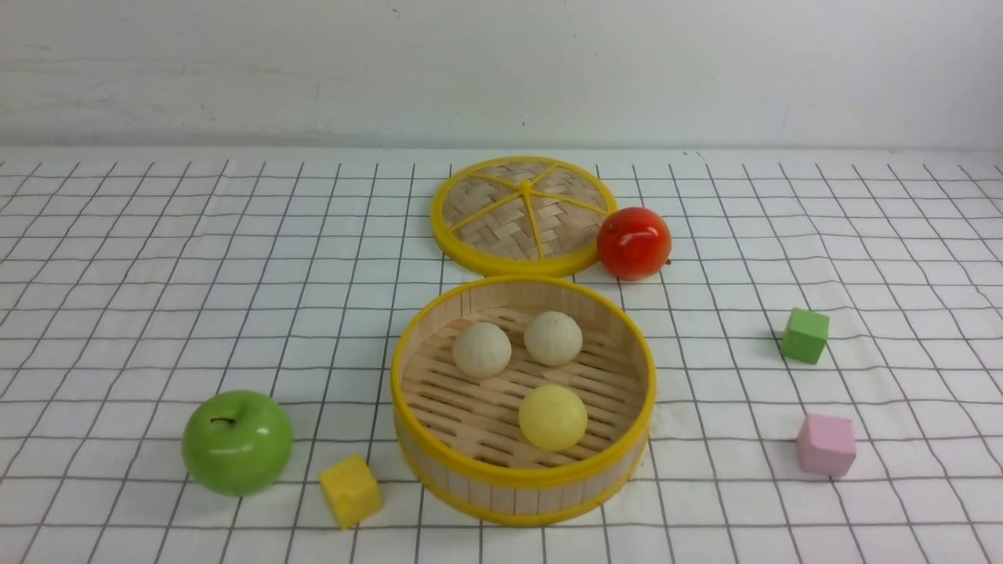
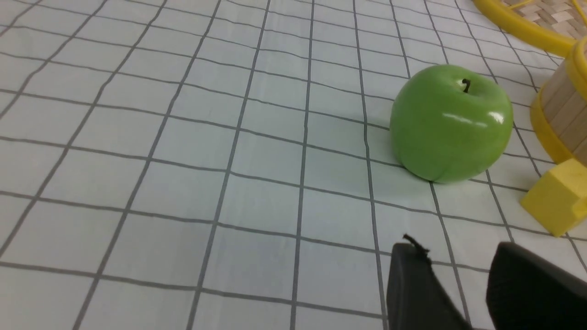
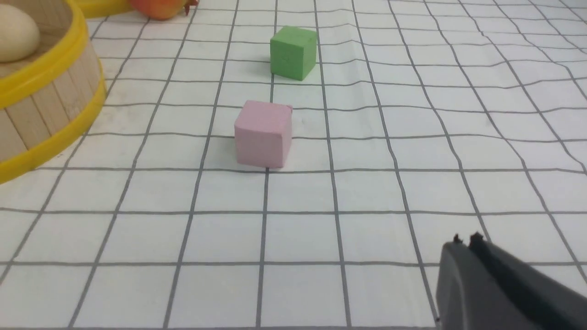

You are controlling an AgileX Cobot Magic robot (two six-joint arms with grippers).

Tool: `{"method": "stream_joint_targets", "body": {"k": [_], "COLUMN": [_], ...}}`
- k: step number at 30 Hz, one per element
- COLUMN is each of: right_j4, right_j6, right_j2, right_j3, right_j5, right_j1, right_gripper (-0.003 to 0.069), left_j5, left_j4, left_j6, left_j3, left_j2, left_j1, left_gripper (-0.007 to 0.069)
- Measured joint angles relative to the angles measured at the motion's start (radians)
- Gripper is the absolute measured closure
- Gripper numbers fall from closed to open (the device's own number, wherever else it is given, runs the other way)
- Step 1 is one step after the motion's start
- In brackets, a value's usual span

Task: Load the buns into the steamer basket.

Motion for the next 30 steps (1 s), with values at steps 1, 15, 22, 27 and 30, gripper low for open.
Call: {"method": "stream_joint_targets", "body": {"k": [1,15,22,27,30], "right_j4": [0.000,0.001,0.001,0.003,0.003], "right_j6": [0.000,0.002,0.002,0.002,0.002], "right_j2": [0.000,0.000,0.000,0.000,0.000], "right_j3": [0.000,0.001,0.001,0.001,0.002], "right_j5": [0.000,-0.005,-0.006,-0.006,-0.007], "right_j1": [0.000,0.000,0.000,0.000,0.000], "right_gripper": [0.0658,0.0643,0.0635,0.0628,0.0627], "left_j5": [0.000,0.000,0.000,0.000,0.000], "left_j4": [0.000,0.000,0.000,0.000,0.000], "left_j6": [0.000,0.000,0.000,0.000,0.000], "left_j3": [0.000,0.000,0.000,0.000,0.000], "left_j2": [0.000,0.000,0.000,0.000,0.000], "left_j1": [0.000,0.000,0.001,0.001,0.001], "left_gripper": [0.0387,0.0387,0.0387,0.0387,0.0387]}}
